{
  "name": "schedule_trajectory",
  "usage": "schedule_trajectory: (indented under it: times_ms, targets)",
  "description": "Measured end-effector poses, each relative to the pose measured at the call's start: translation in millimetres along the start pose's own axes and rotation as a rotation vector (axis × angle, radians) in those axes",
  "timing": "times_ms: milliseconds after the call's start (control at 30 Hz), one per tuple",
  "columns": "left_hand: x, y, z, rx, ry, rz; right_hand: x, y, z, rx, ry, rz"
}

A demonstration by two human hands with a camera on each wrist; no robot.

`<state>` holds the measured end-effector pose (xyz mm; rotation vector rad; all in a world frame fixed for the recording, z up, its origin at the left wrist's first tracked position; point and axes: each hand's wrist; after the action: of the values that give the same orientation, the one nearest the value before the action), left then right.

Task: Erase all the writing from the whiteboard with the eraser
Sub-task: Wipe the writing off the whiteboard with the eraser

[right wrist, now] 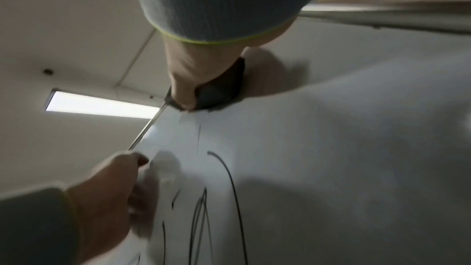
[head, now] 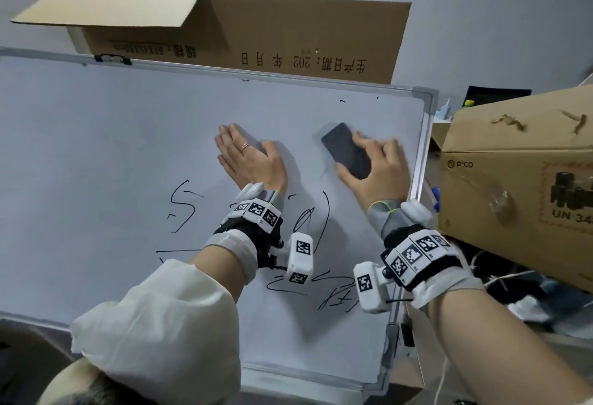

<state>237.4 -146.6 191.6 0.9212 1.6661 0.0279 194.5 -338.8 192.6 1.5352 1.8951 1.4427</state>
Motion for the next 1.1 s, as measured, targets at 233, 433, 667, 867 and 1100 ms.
schedule_trajectory:
  times_ms: [233,433,667,867,1100]
  targets:
    - [9,-3,-11,0.031,0.042,0.015,2,-6,2,0.098,-0.001,-0.134]
    - [14,2,-14,0.06,0.021,0.053,1,-9,-1,0.004,-0.07,-0.039]
    - [-7,14,-7,-0.002,0.017,0.09,1,40,-21,-0.162,-0.149,0.32]
    - [-16,26,-3,0.003,-0.003,0.12,19,68,-9,-0.09,-0.07,0.354]
    - [-4,39,0,0.007,0.021,0.126,20,65,5,-0.11,-0.103,0.242]
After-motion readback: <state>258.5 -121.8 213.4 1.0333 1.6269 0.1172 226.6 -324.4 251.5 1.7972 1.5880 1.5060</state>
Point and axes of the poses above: each hand's wrist, its own y-axis towards the middle knuckle, its own z-axis out of the palm, x = y × z
